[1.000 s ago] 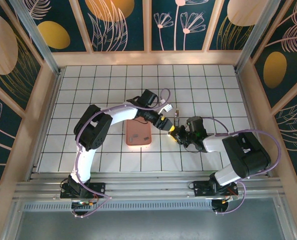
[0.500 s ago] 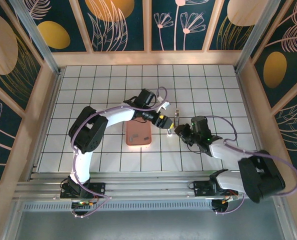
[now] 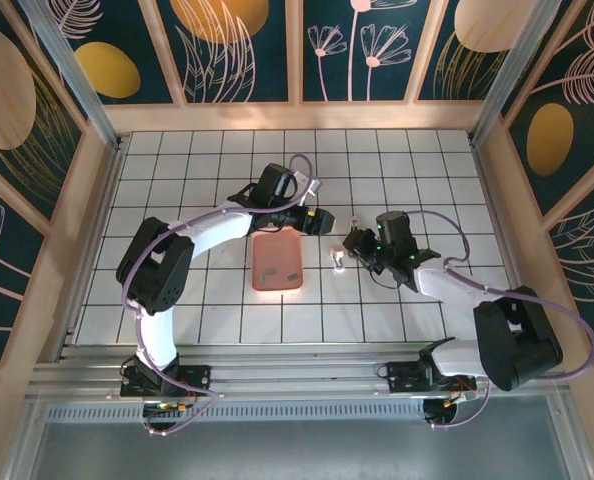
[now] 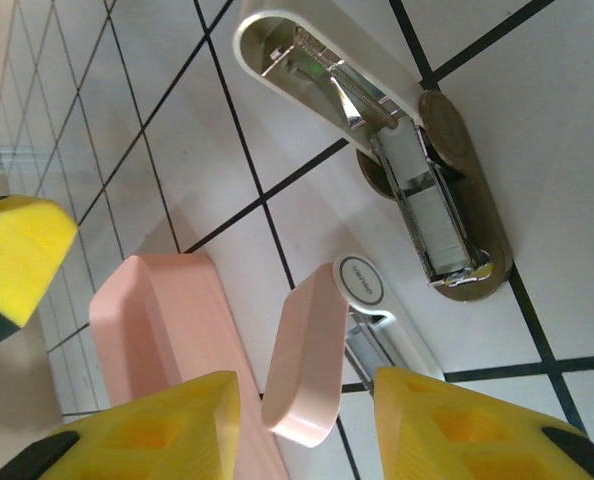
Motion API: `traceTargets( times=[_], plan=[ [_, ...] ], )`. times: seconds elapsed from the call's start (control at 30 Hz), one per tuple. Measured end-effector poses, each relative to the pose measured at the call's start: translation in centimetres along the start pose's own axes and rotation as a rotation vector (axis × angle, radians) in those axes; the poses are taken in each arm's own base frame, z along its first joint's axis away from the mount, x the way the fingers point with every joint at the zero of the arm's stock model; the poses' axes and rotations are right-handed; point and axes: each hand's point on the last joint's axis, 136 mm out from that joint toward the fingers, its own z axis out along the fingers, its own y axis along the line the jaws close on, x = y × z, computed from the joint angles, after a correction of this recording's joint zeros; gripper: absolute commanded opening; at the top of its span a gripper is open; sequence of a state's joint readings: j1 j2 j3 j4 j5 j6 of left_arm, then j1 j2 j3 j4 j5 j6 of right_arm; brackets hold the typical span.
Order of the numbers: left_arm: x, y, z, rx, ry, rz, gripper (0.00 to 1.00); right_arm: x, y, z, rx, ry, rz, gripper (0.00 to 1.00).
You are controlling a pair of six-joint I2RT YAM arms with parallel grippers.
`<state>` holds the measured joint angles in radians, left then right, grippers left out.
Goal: Load the staples into the stapler
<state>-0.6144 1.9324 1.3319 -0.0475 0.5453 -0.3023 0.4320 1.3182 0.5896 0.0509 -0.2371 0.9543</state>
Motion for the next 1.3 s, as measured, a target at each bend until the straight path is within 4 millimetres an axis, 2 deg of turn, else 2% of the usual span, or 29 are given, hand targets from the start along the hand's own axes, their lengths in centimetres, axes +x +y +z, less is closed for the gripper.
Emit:
traceTargets(
  times=[0.27, 0.43, 0.93, 1.3],
  plan=[
    [0.1, 0.5, -0.1, -0.017, -0.002, -0.01, 0.89, 0.7, -1.1, 1.9, 0.05, 0.062, 0.004, 0.4],
    [0.1, 0.5, -0.1, -0.017, -0.002, -0.01, 0.89, 1.3, -1.9, 2.5, 0.073, 0.086, 0.009, 0.36],
    [0.0, 0.6, -0.1, -0.019, -0.003, -0.008, 0.89, 3.8, -1.8, 3.2, 0.021, 0.14, -0.021, 0.22],
    [-0.1, 0.8, -0.1, -0.035, -0.008, -0.008, 0.89, 3.9, -1.8, 3.3, -0.002, 0.132, -0.018, 0.21]
  ],
)
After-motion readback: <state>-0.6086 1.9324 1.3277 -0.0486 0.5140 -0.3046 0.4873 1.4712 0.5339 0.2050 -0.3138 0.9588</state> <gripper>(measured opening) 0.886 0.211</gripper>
